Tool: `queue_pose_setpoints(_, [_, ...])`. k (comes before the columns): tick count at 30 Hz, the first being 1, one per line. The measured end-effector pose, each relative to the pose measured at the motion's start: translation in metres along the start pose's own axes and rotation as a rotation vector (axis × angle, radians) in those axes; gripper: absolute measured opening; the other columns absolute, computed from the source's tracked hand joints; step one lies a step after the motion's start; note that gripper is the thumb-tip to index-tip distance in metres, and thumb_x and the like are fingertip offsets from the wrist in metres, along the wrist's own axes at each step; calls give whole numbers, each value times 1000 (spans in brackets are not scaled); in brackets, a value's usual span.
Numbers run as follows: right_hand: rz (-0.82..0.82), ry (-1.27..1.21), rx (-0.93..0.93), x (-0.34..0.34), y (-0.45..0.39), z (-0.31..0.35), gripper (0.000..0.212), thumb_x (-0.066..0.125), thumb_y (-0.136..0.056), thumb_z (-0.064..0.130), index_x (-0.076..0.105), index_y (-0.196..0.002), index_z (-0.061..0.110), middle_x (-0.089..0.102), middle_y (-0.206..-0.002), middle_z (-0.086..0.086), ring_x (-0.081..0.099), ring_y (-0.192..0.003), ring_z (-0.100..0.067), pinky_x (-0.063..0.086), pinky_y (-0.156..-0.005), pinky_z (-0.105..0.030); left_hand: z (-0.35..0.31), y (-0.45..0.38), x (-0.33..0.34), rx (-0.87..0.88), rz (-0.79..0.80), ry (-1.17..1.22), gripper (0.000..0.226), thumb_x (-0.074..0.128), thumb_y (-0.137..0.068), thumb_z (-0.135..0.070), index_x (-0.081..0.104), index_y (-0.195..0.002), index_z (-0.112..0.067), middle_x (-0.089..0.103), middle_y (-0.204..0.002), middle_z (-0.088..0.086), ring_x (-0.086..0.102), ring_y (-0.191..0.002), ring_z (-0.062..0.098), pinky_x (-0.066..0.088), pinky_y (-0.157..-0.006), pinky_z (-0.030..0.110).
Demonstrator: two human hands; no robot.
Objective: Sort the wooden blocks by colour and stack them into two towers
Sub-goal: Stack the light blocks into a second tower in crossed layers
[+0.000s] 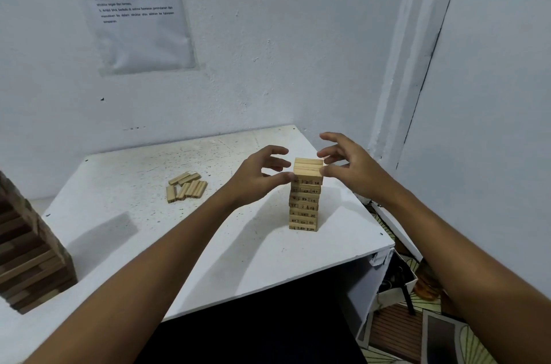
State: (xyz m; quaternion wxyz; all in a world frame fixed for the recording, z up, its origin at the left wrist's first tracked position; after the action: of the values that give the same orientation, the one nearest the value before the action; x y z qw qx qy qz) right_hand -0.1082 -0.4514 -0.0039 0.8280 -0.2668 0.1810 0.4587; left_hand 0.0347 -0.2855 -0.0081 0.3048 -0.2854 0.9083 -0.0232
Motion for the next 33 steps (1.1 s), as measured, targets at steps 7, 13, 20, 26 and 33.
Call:
queue_pose_setpoints(7, [-19, -112, 106, 20, 21, -30, 74, 61, -83, -5, 33, -146, 23, 59, -119, -1, 57, -108, -14, 51, -85, -26, 40, 21, 16, -105, -25, 138, 59, 80, -76, -5, 53, -126, -20, 70, -111, 1, 66, -103, 14, 55, -92, 39])
queue_pose_setpoints(13, [41, -157, 156, 40, 32, -46, 94, 76, -76, 3, 24, -151, 27, 58, -122, 1, 56, -113, -12, 53, -86, -28, 53, 29, 35, -136, -115, 262, 51, 83, -72, -2, 59, -114, -21, 74, -97, 7, 70, -92, 22, 56, -89, 44])
queue_pose_setpoints(20, [41, -178, 146, 43, 32, -49, 103, 83, -71, 5, 23, -152, 27, 61, -119, 1, 60, -111, -13, 55, -88, -32, 51, 31, 46, -135, -175, 294, 44, 82, -73, -1, 62, -108, -19, 75, -92, 4, 72, -88, 22, 57, -86, 46])
queue_pose_setpoints(26, [53, -184, 140, 44, 30, -50, 105, 84, -70, 6, 22, -152, 28, 62, -116, 1, 62, -107, -13, 56, -86, -28, 49, 30, 48, -119, -215, 275, 43, 81, -73, 0, 62, -108, -16, 74, -92, 3, 72, -87, 20, 58, -85, 45])
queue_pose_setpoints(33, [60, -187, 140, 45, 30, -51, 106, 84, -70, 7, 21, -152, 29, 66, -111, 0, 66, -99, -11, 55, -84, -25, 47, 31, 47, -114, -238, 264, 40, 80, -75, -1, 63, -110, -12, 75, -91, 3, 72, -85, 18, 58, -84, 43])
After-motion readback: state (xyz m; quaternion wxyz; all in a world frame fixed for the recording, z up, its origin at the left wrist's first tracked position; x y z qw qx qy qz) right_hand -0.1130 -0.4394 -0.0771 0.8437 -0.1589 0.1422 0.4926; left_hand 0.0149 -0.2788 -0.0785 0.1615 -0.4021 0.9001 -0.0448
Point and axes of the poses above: each hand's wrist, its own y-axis away from the middle knuckle, its own x-axis out of the palm, z = x × y, the point moved 2 cm from there along -y, towards the middle knuckle
